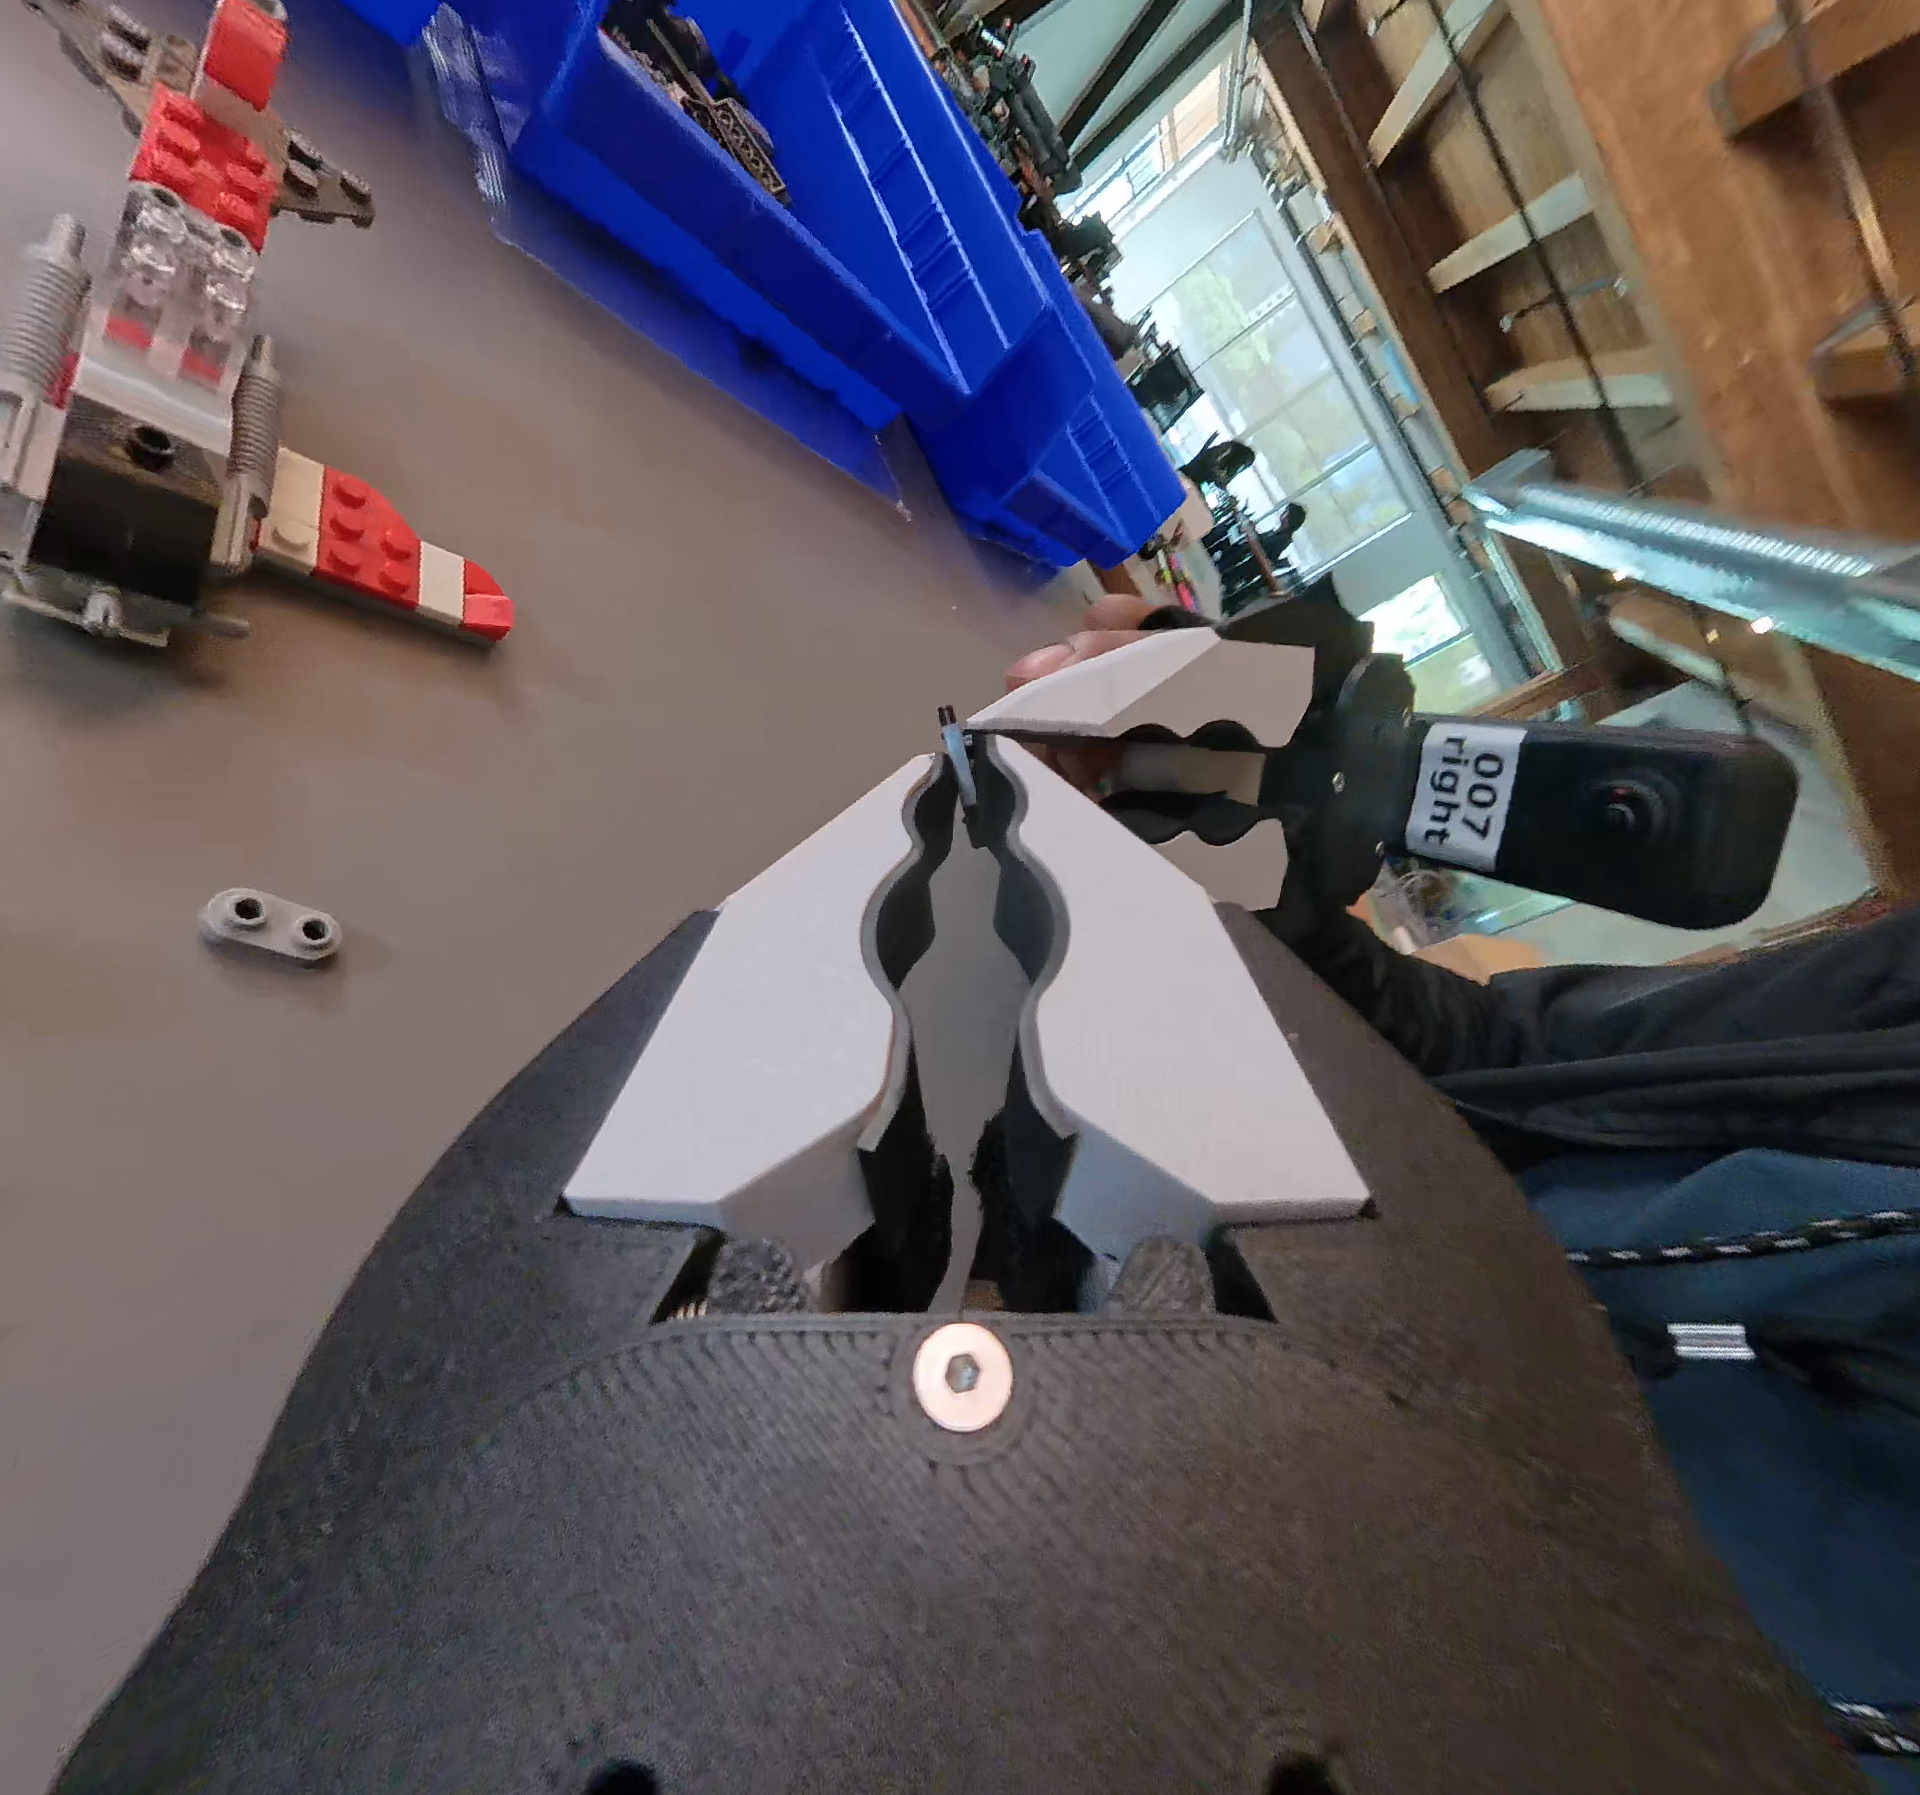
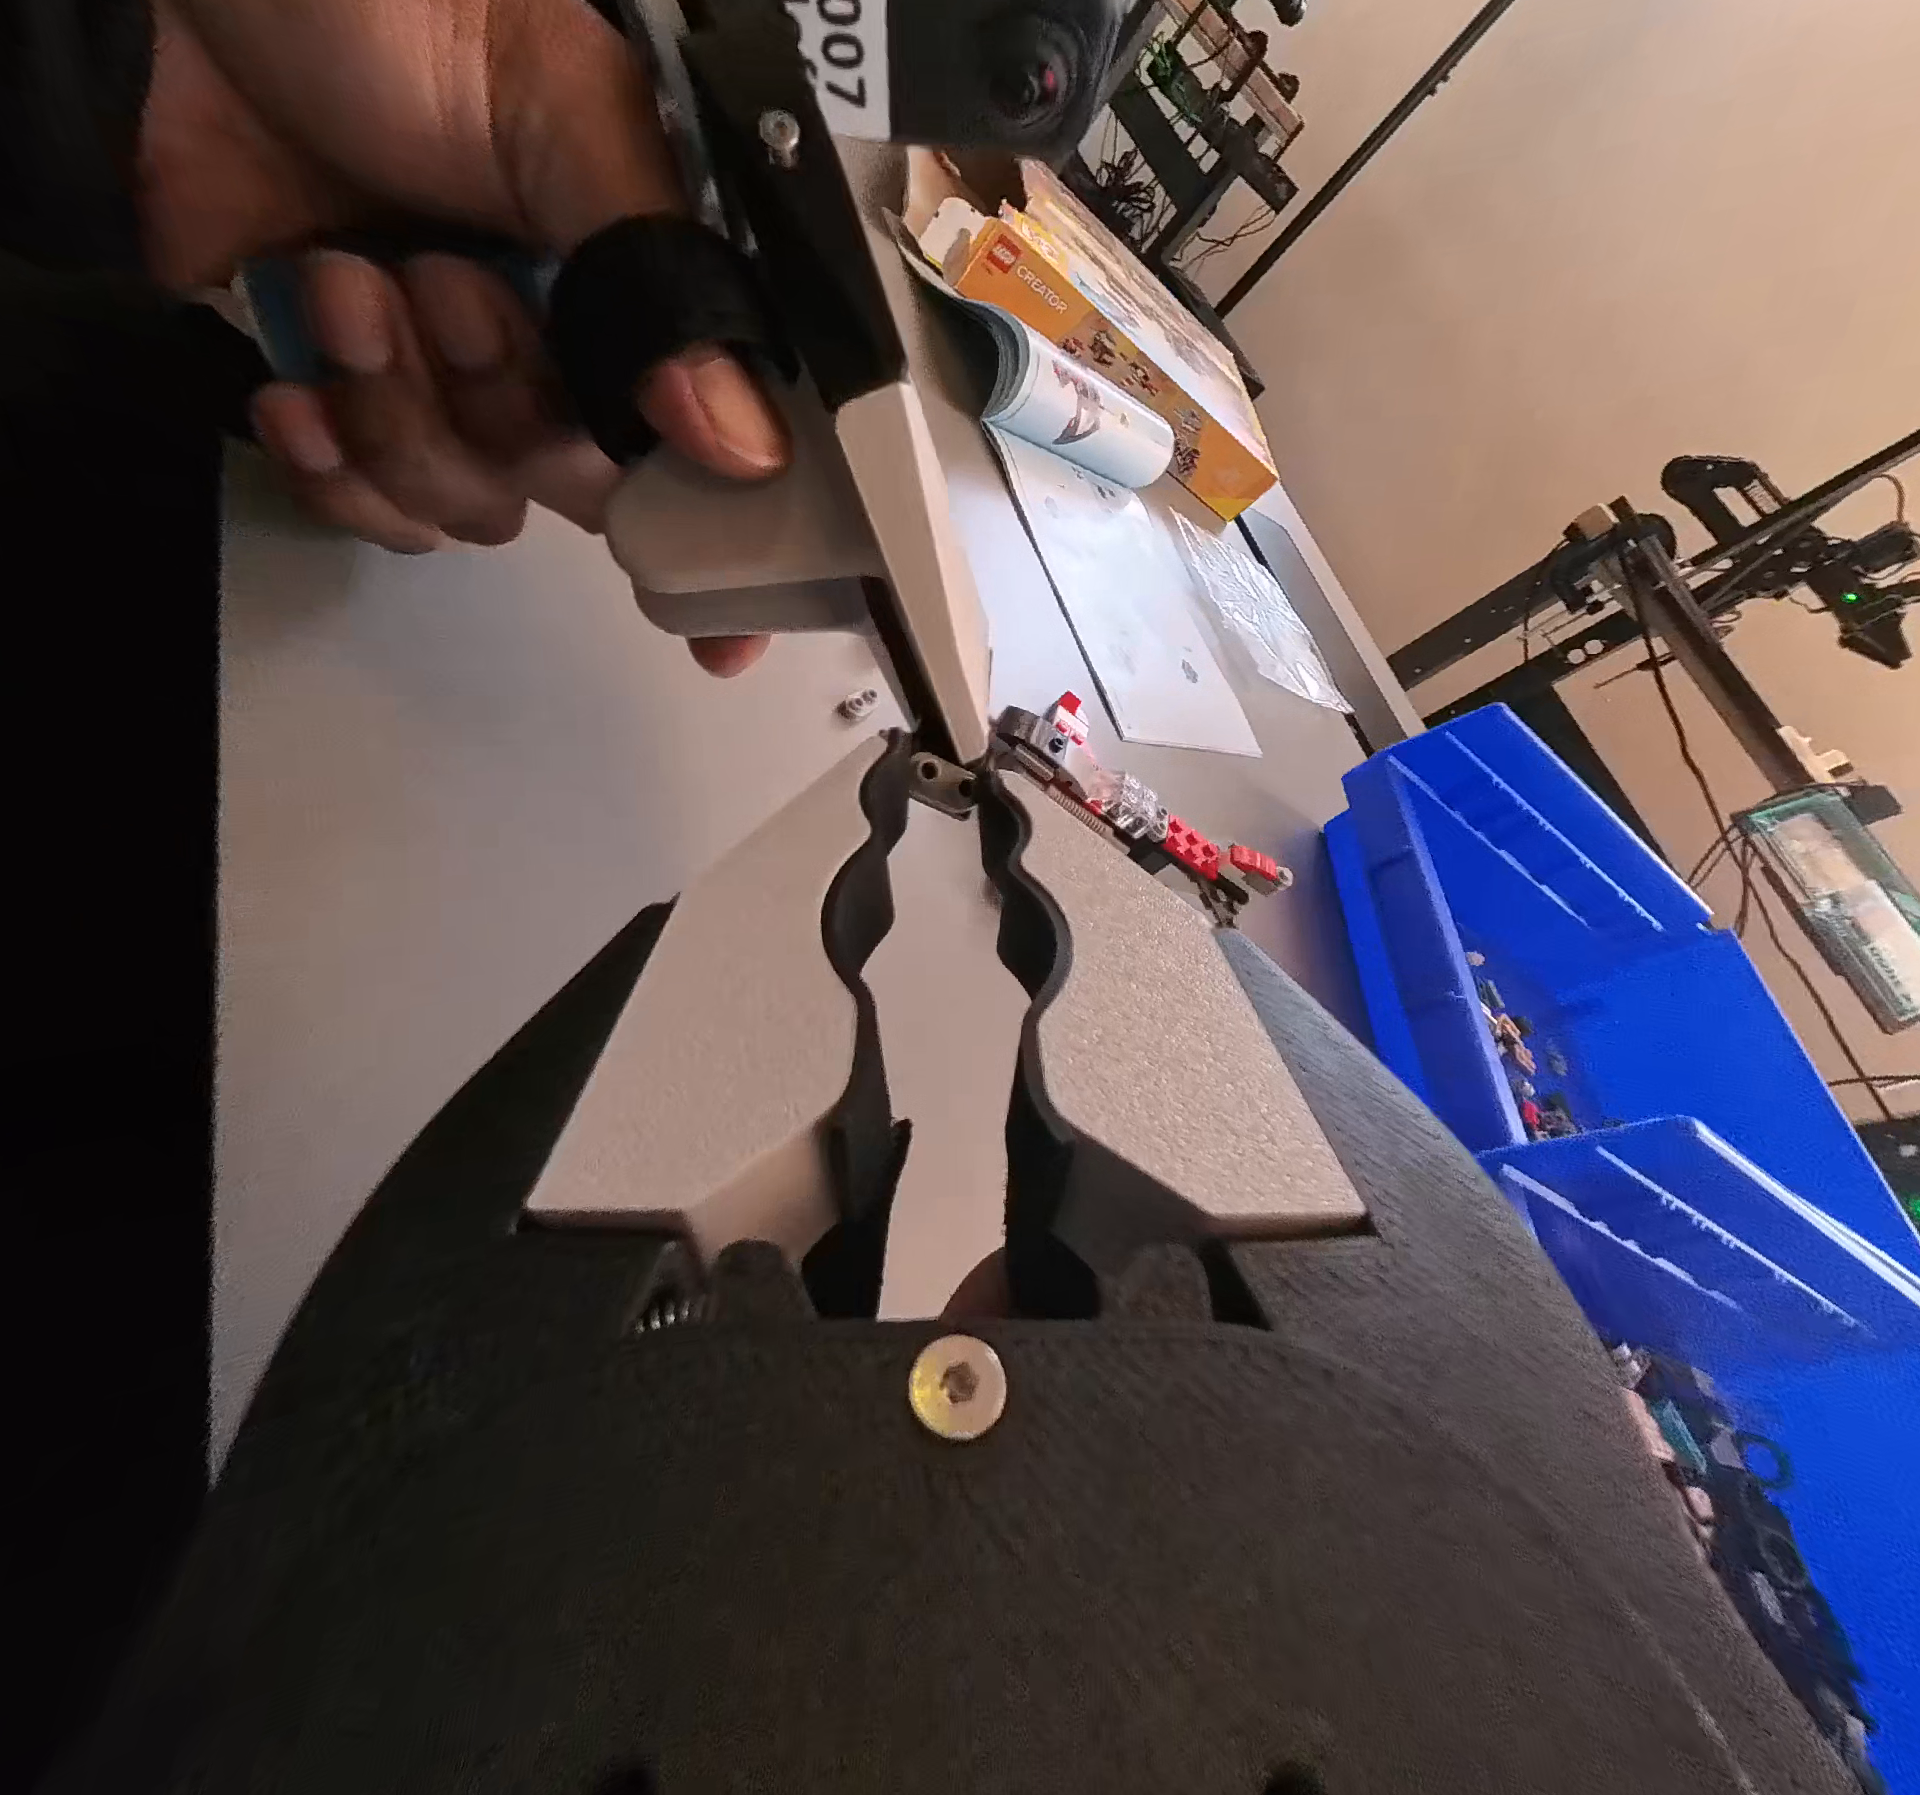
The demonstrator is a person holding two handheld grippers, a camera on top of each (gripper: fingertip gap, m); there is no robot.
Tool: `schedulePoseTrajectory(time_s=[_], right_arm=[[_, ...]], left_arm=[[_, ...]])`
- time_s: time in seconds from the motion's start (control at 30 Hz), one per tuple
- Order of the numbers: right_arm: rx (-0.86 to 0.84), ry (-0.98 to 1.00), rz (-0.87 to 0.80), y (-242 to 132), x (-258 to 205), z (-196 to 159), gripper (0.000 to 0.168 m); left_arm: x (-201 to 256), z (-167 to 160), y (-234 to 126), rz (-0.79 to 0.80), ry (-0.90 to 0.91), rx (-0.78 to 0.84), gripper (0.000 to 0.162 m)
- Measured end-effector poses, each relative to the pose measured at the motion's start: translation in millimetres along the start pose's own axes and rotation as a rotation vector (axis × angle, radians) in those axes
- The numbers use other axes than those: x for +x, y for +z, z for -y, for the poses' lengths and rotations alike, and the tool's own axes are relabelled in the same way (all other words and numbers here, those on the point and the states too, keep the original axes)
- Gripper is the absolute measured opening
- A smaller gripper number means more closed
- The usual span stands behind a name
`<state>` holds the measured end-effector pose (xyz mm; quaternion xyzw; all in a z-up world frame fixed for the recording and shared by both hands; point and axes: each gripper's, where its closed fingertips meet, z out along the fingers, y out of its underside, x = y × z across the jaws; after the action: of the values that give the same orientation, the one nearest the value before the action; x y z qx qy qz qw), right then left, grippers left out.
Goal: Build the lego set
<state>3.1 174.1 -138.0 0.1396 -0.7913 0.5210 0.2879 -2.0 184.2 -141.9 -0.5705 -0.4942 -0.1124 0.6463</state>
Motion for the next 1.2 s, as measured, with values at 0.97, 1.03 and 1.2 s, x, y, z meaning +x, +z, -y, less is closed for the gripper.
schedulePoseTrajectory(time_s=[0.97, 1.03, 1.2], right_arm=[[0.026, 0.196, -0.029, 4, 8, -1, 0.019], [0.031, 0.209, -0.024, 4, 8, -1, 0.018], [0.036, 0.248, -0.004, 4, 8, -1, 0.018]], left_arm=[[1, 12, -2, 0.003, 0.036, 0.069, 0.003], [1, 12, -2, 0.006, 0.045, 0.067, 0.003], [0, 12, -2, 0.03, 0.084, 0.061, 0.003]])
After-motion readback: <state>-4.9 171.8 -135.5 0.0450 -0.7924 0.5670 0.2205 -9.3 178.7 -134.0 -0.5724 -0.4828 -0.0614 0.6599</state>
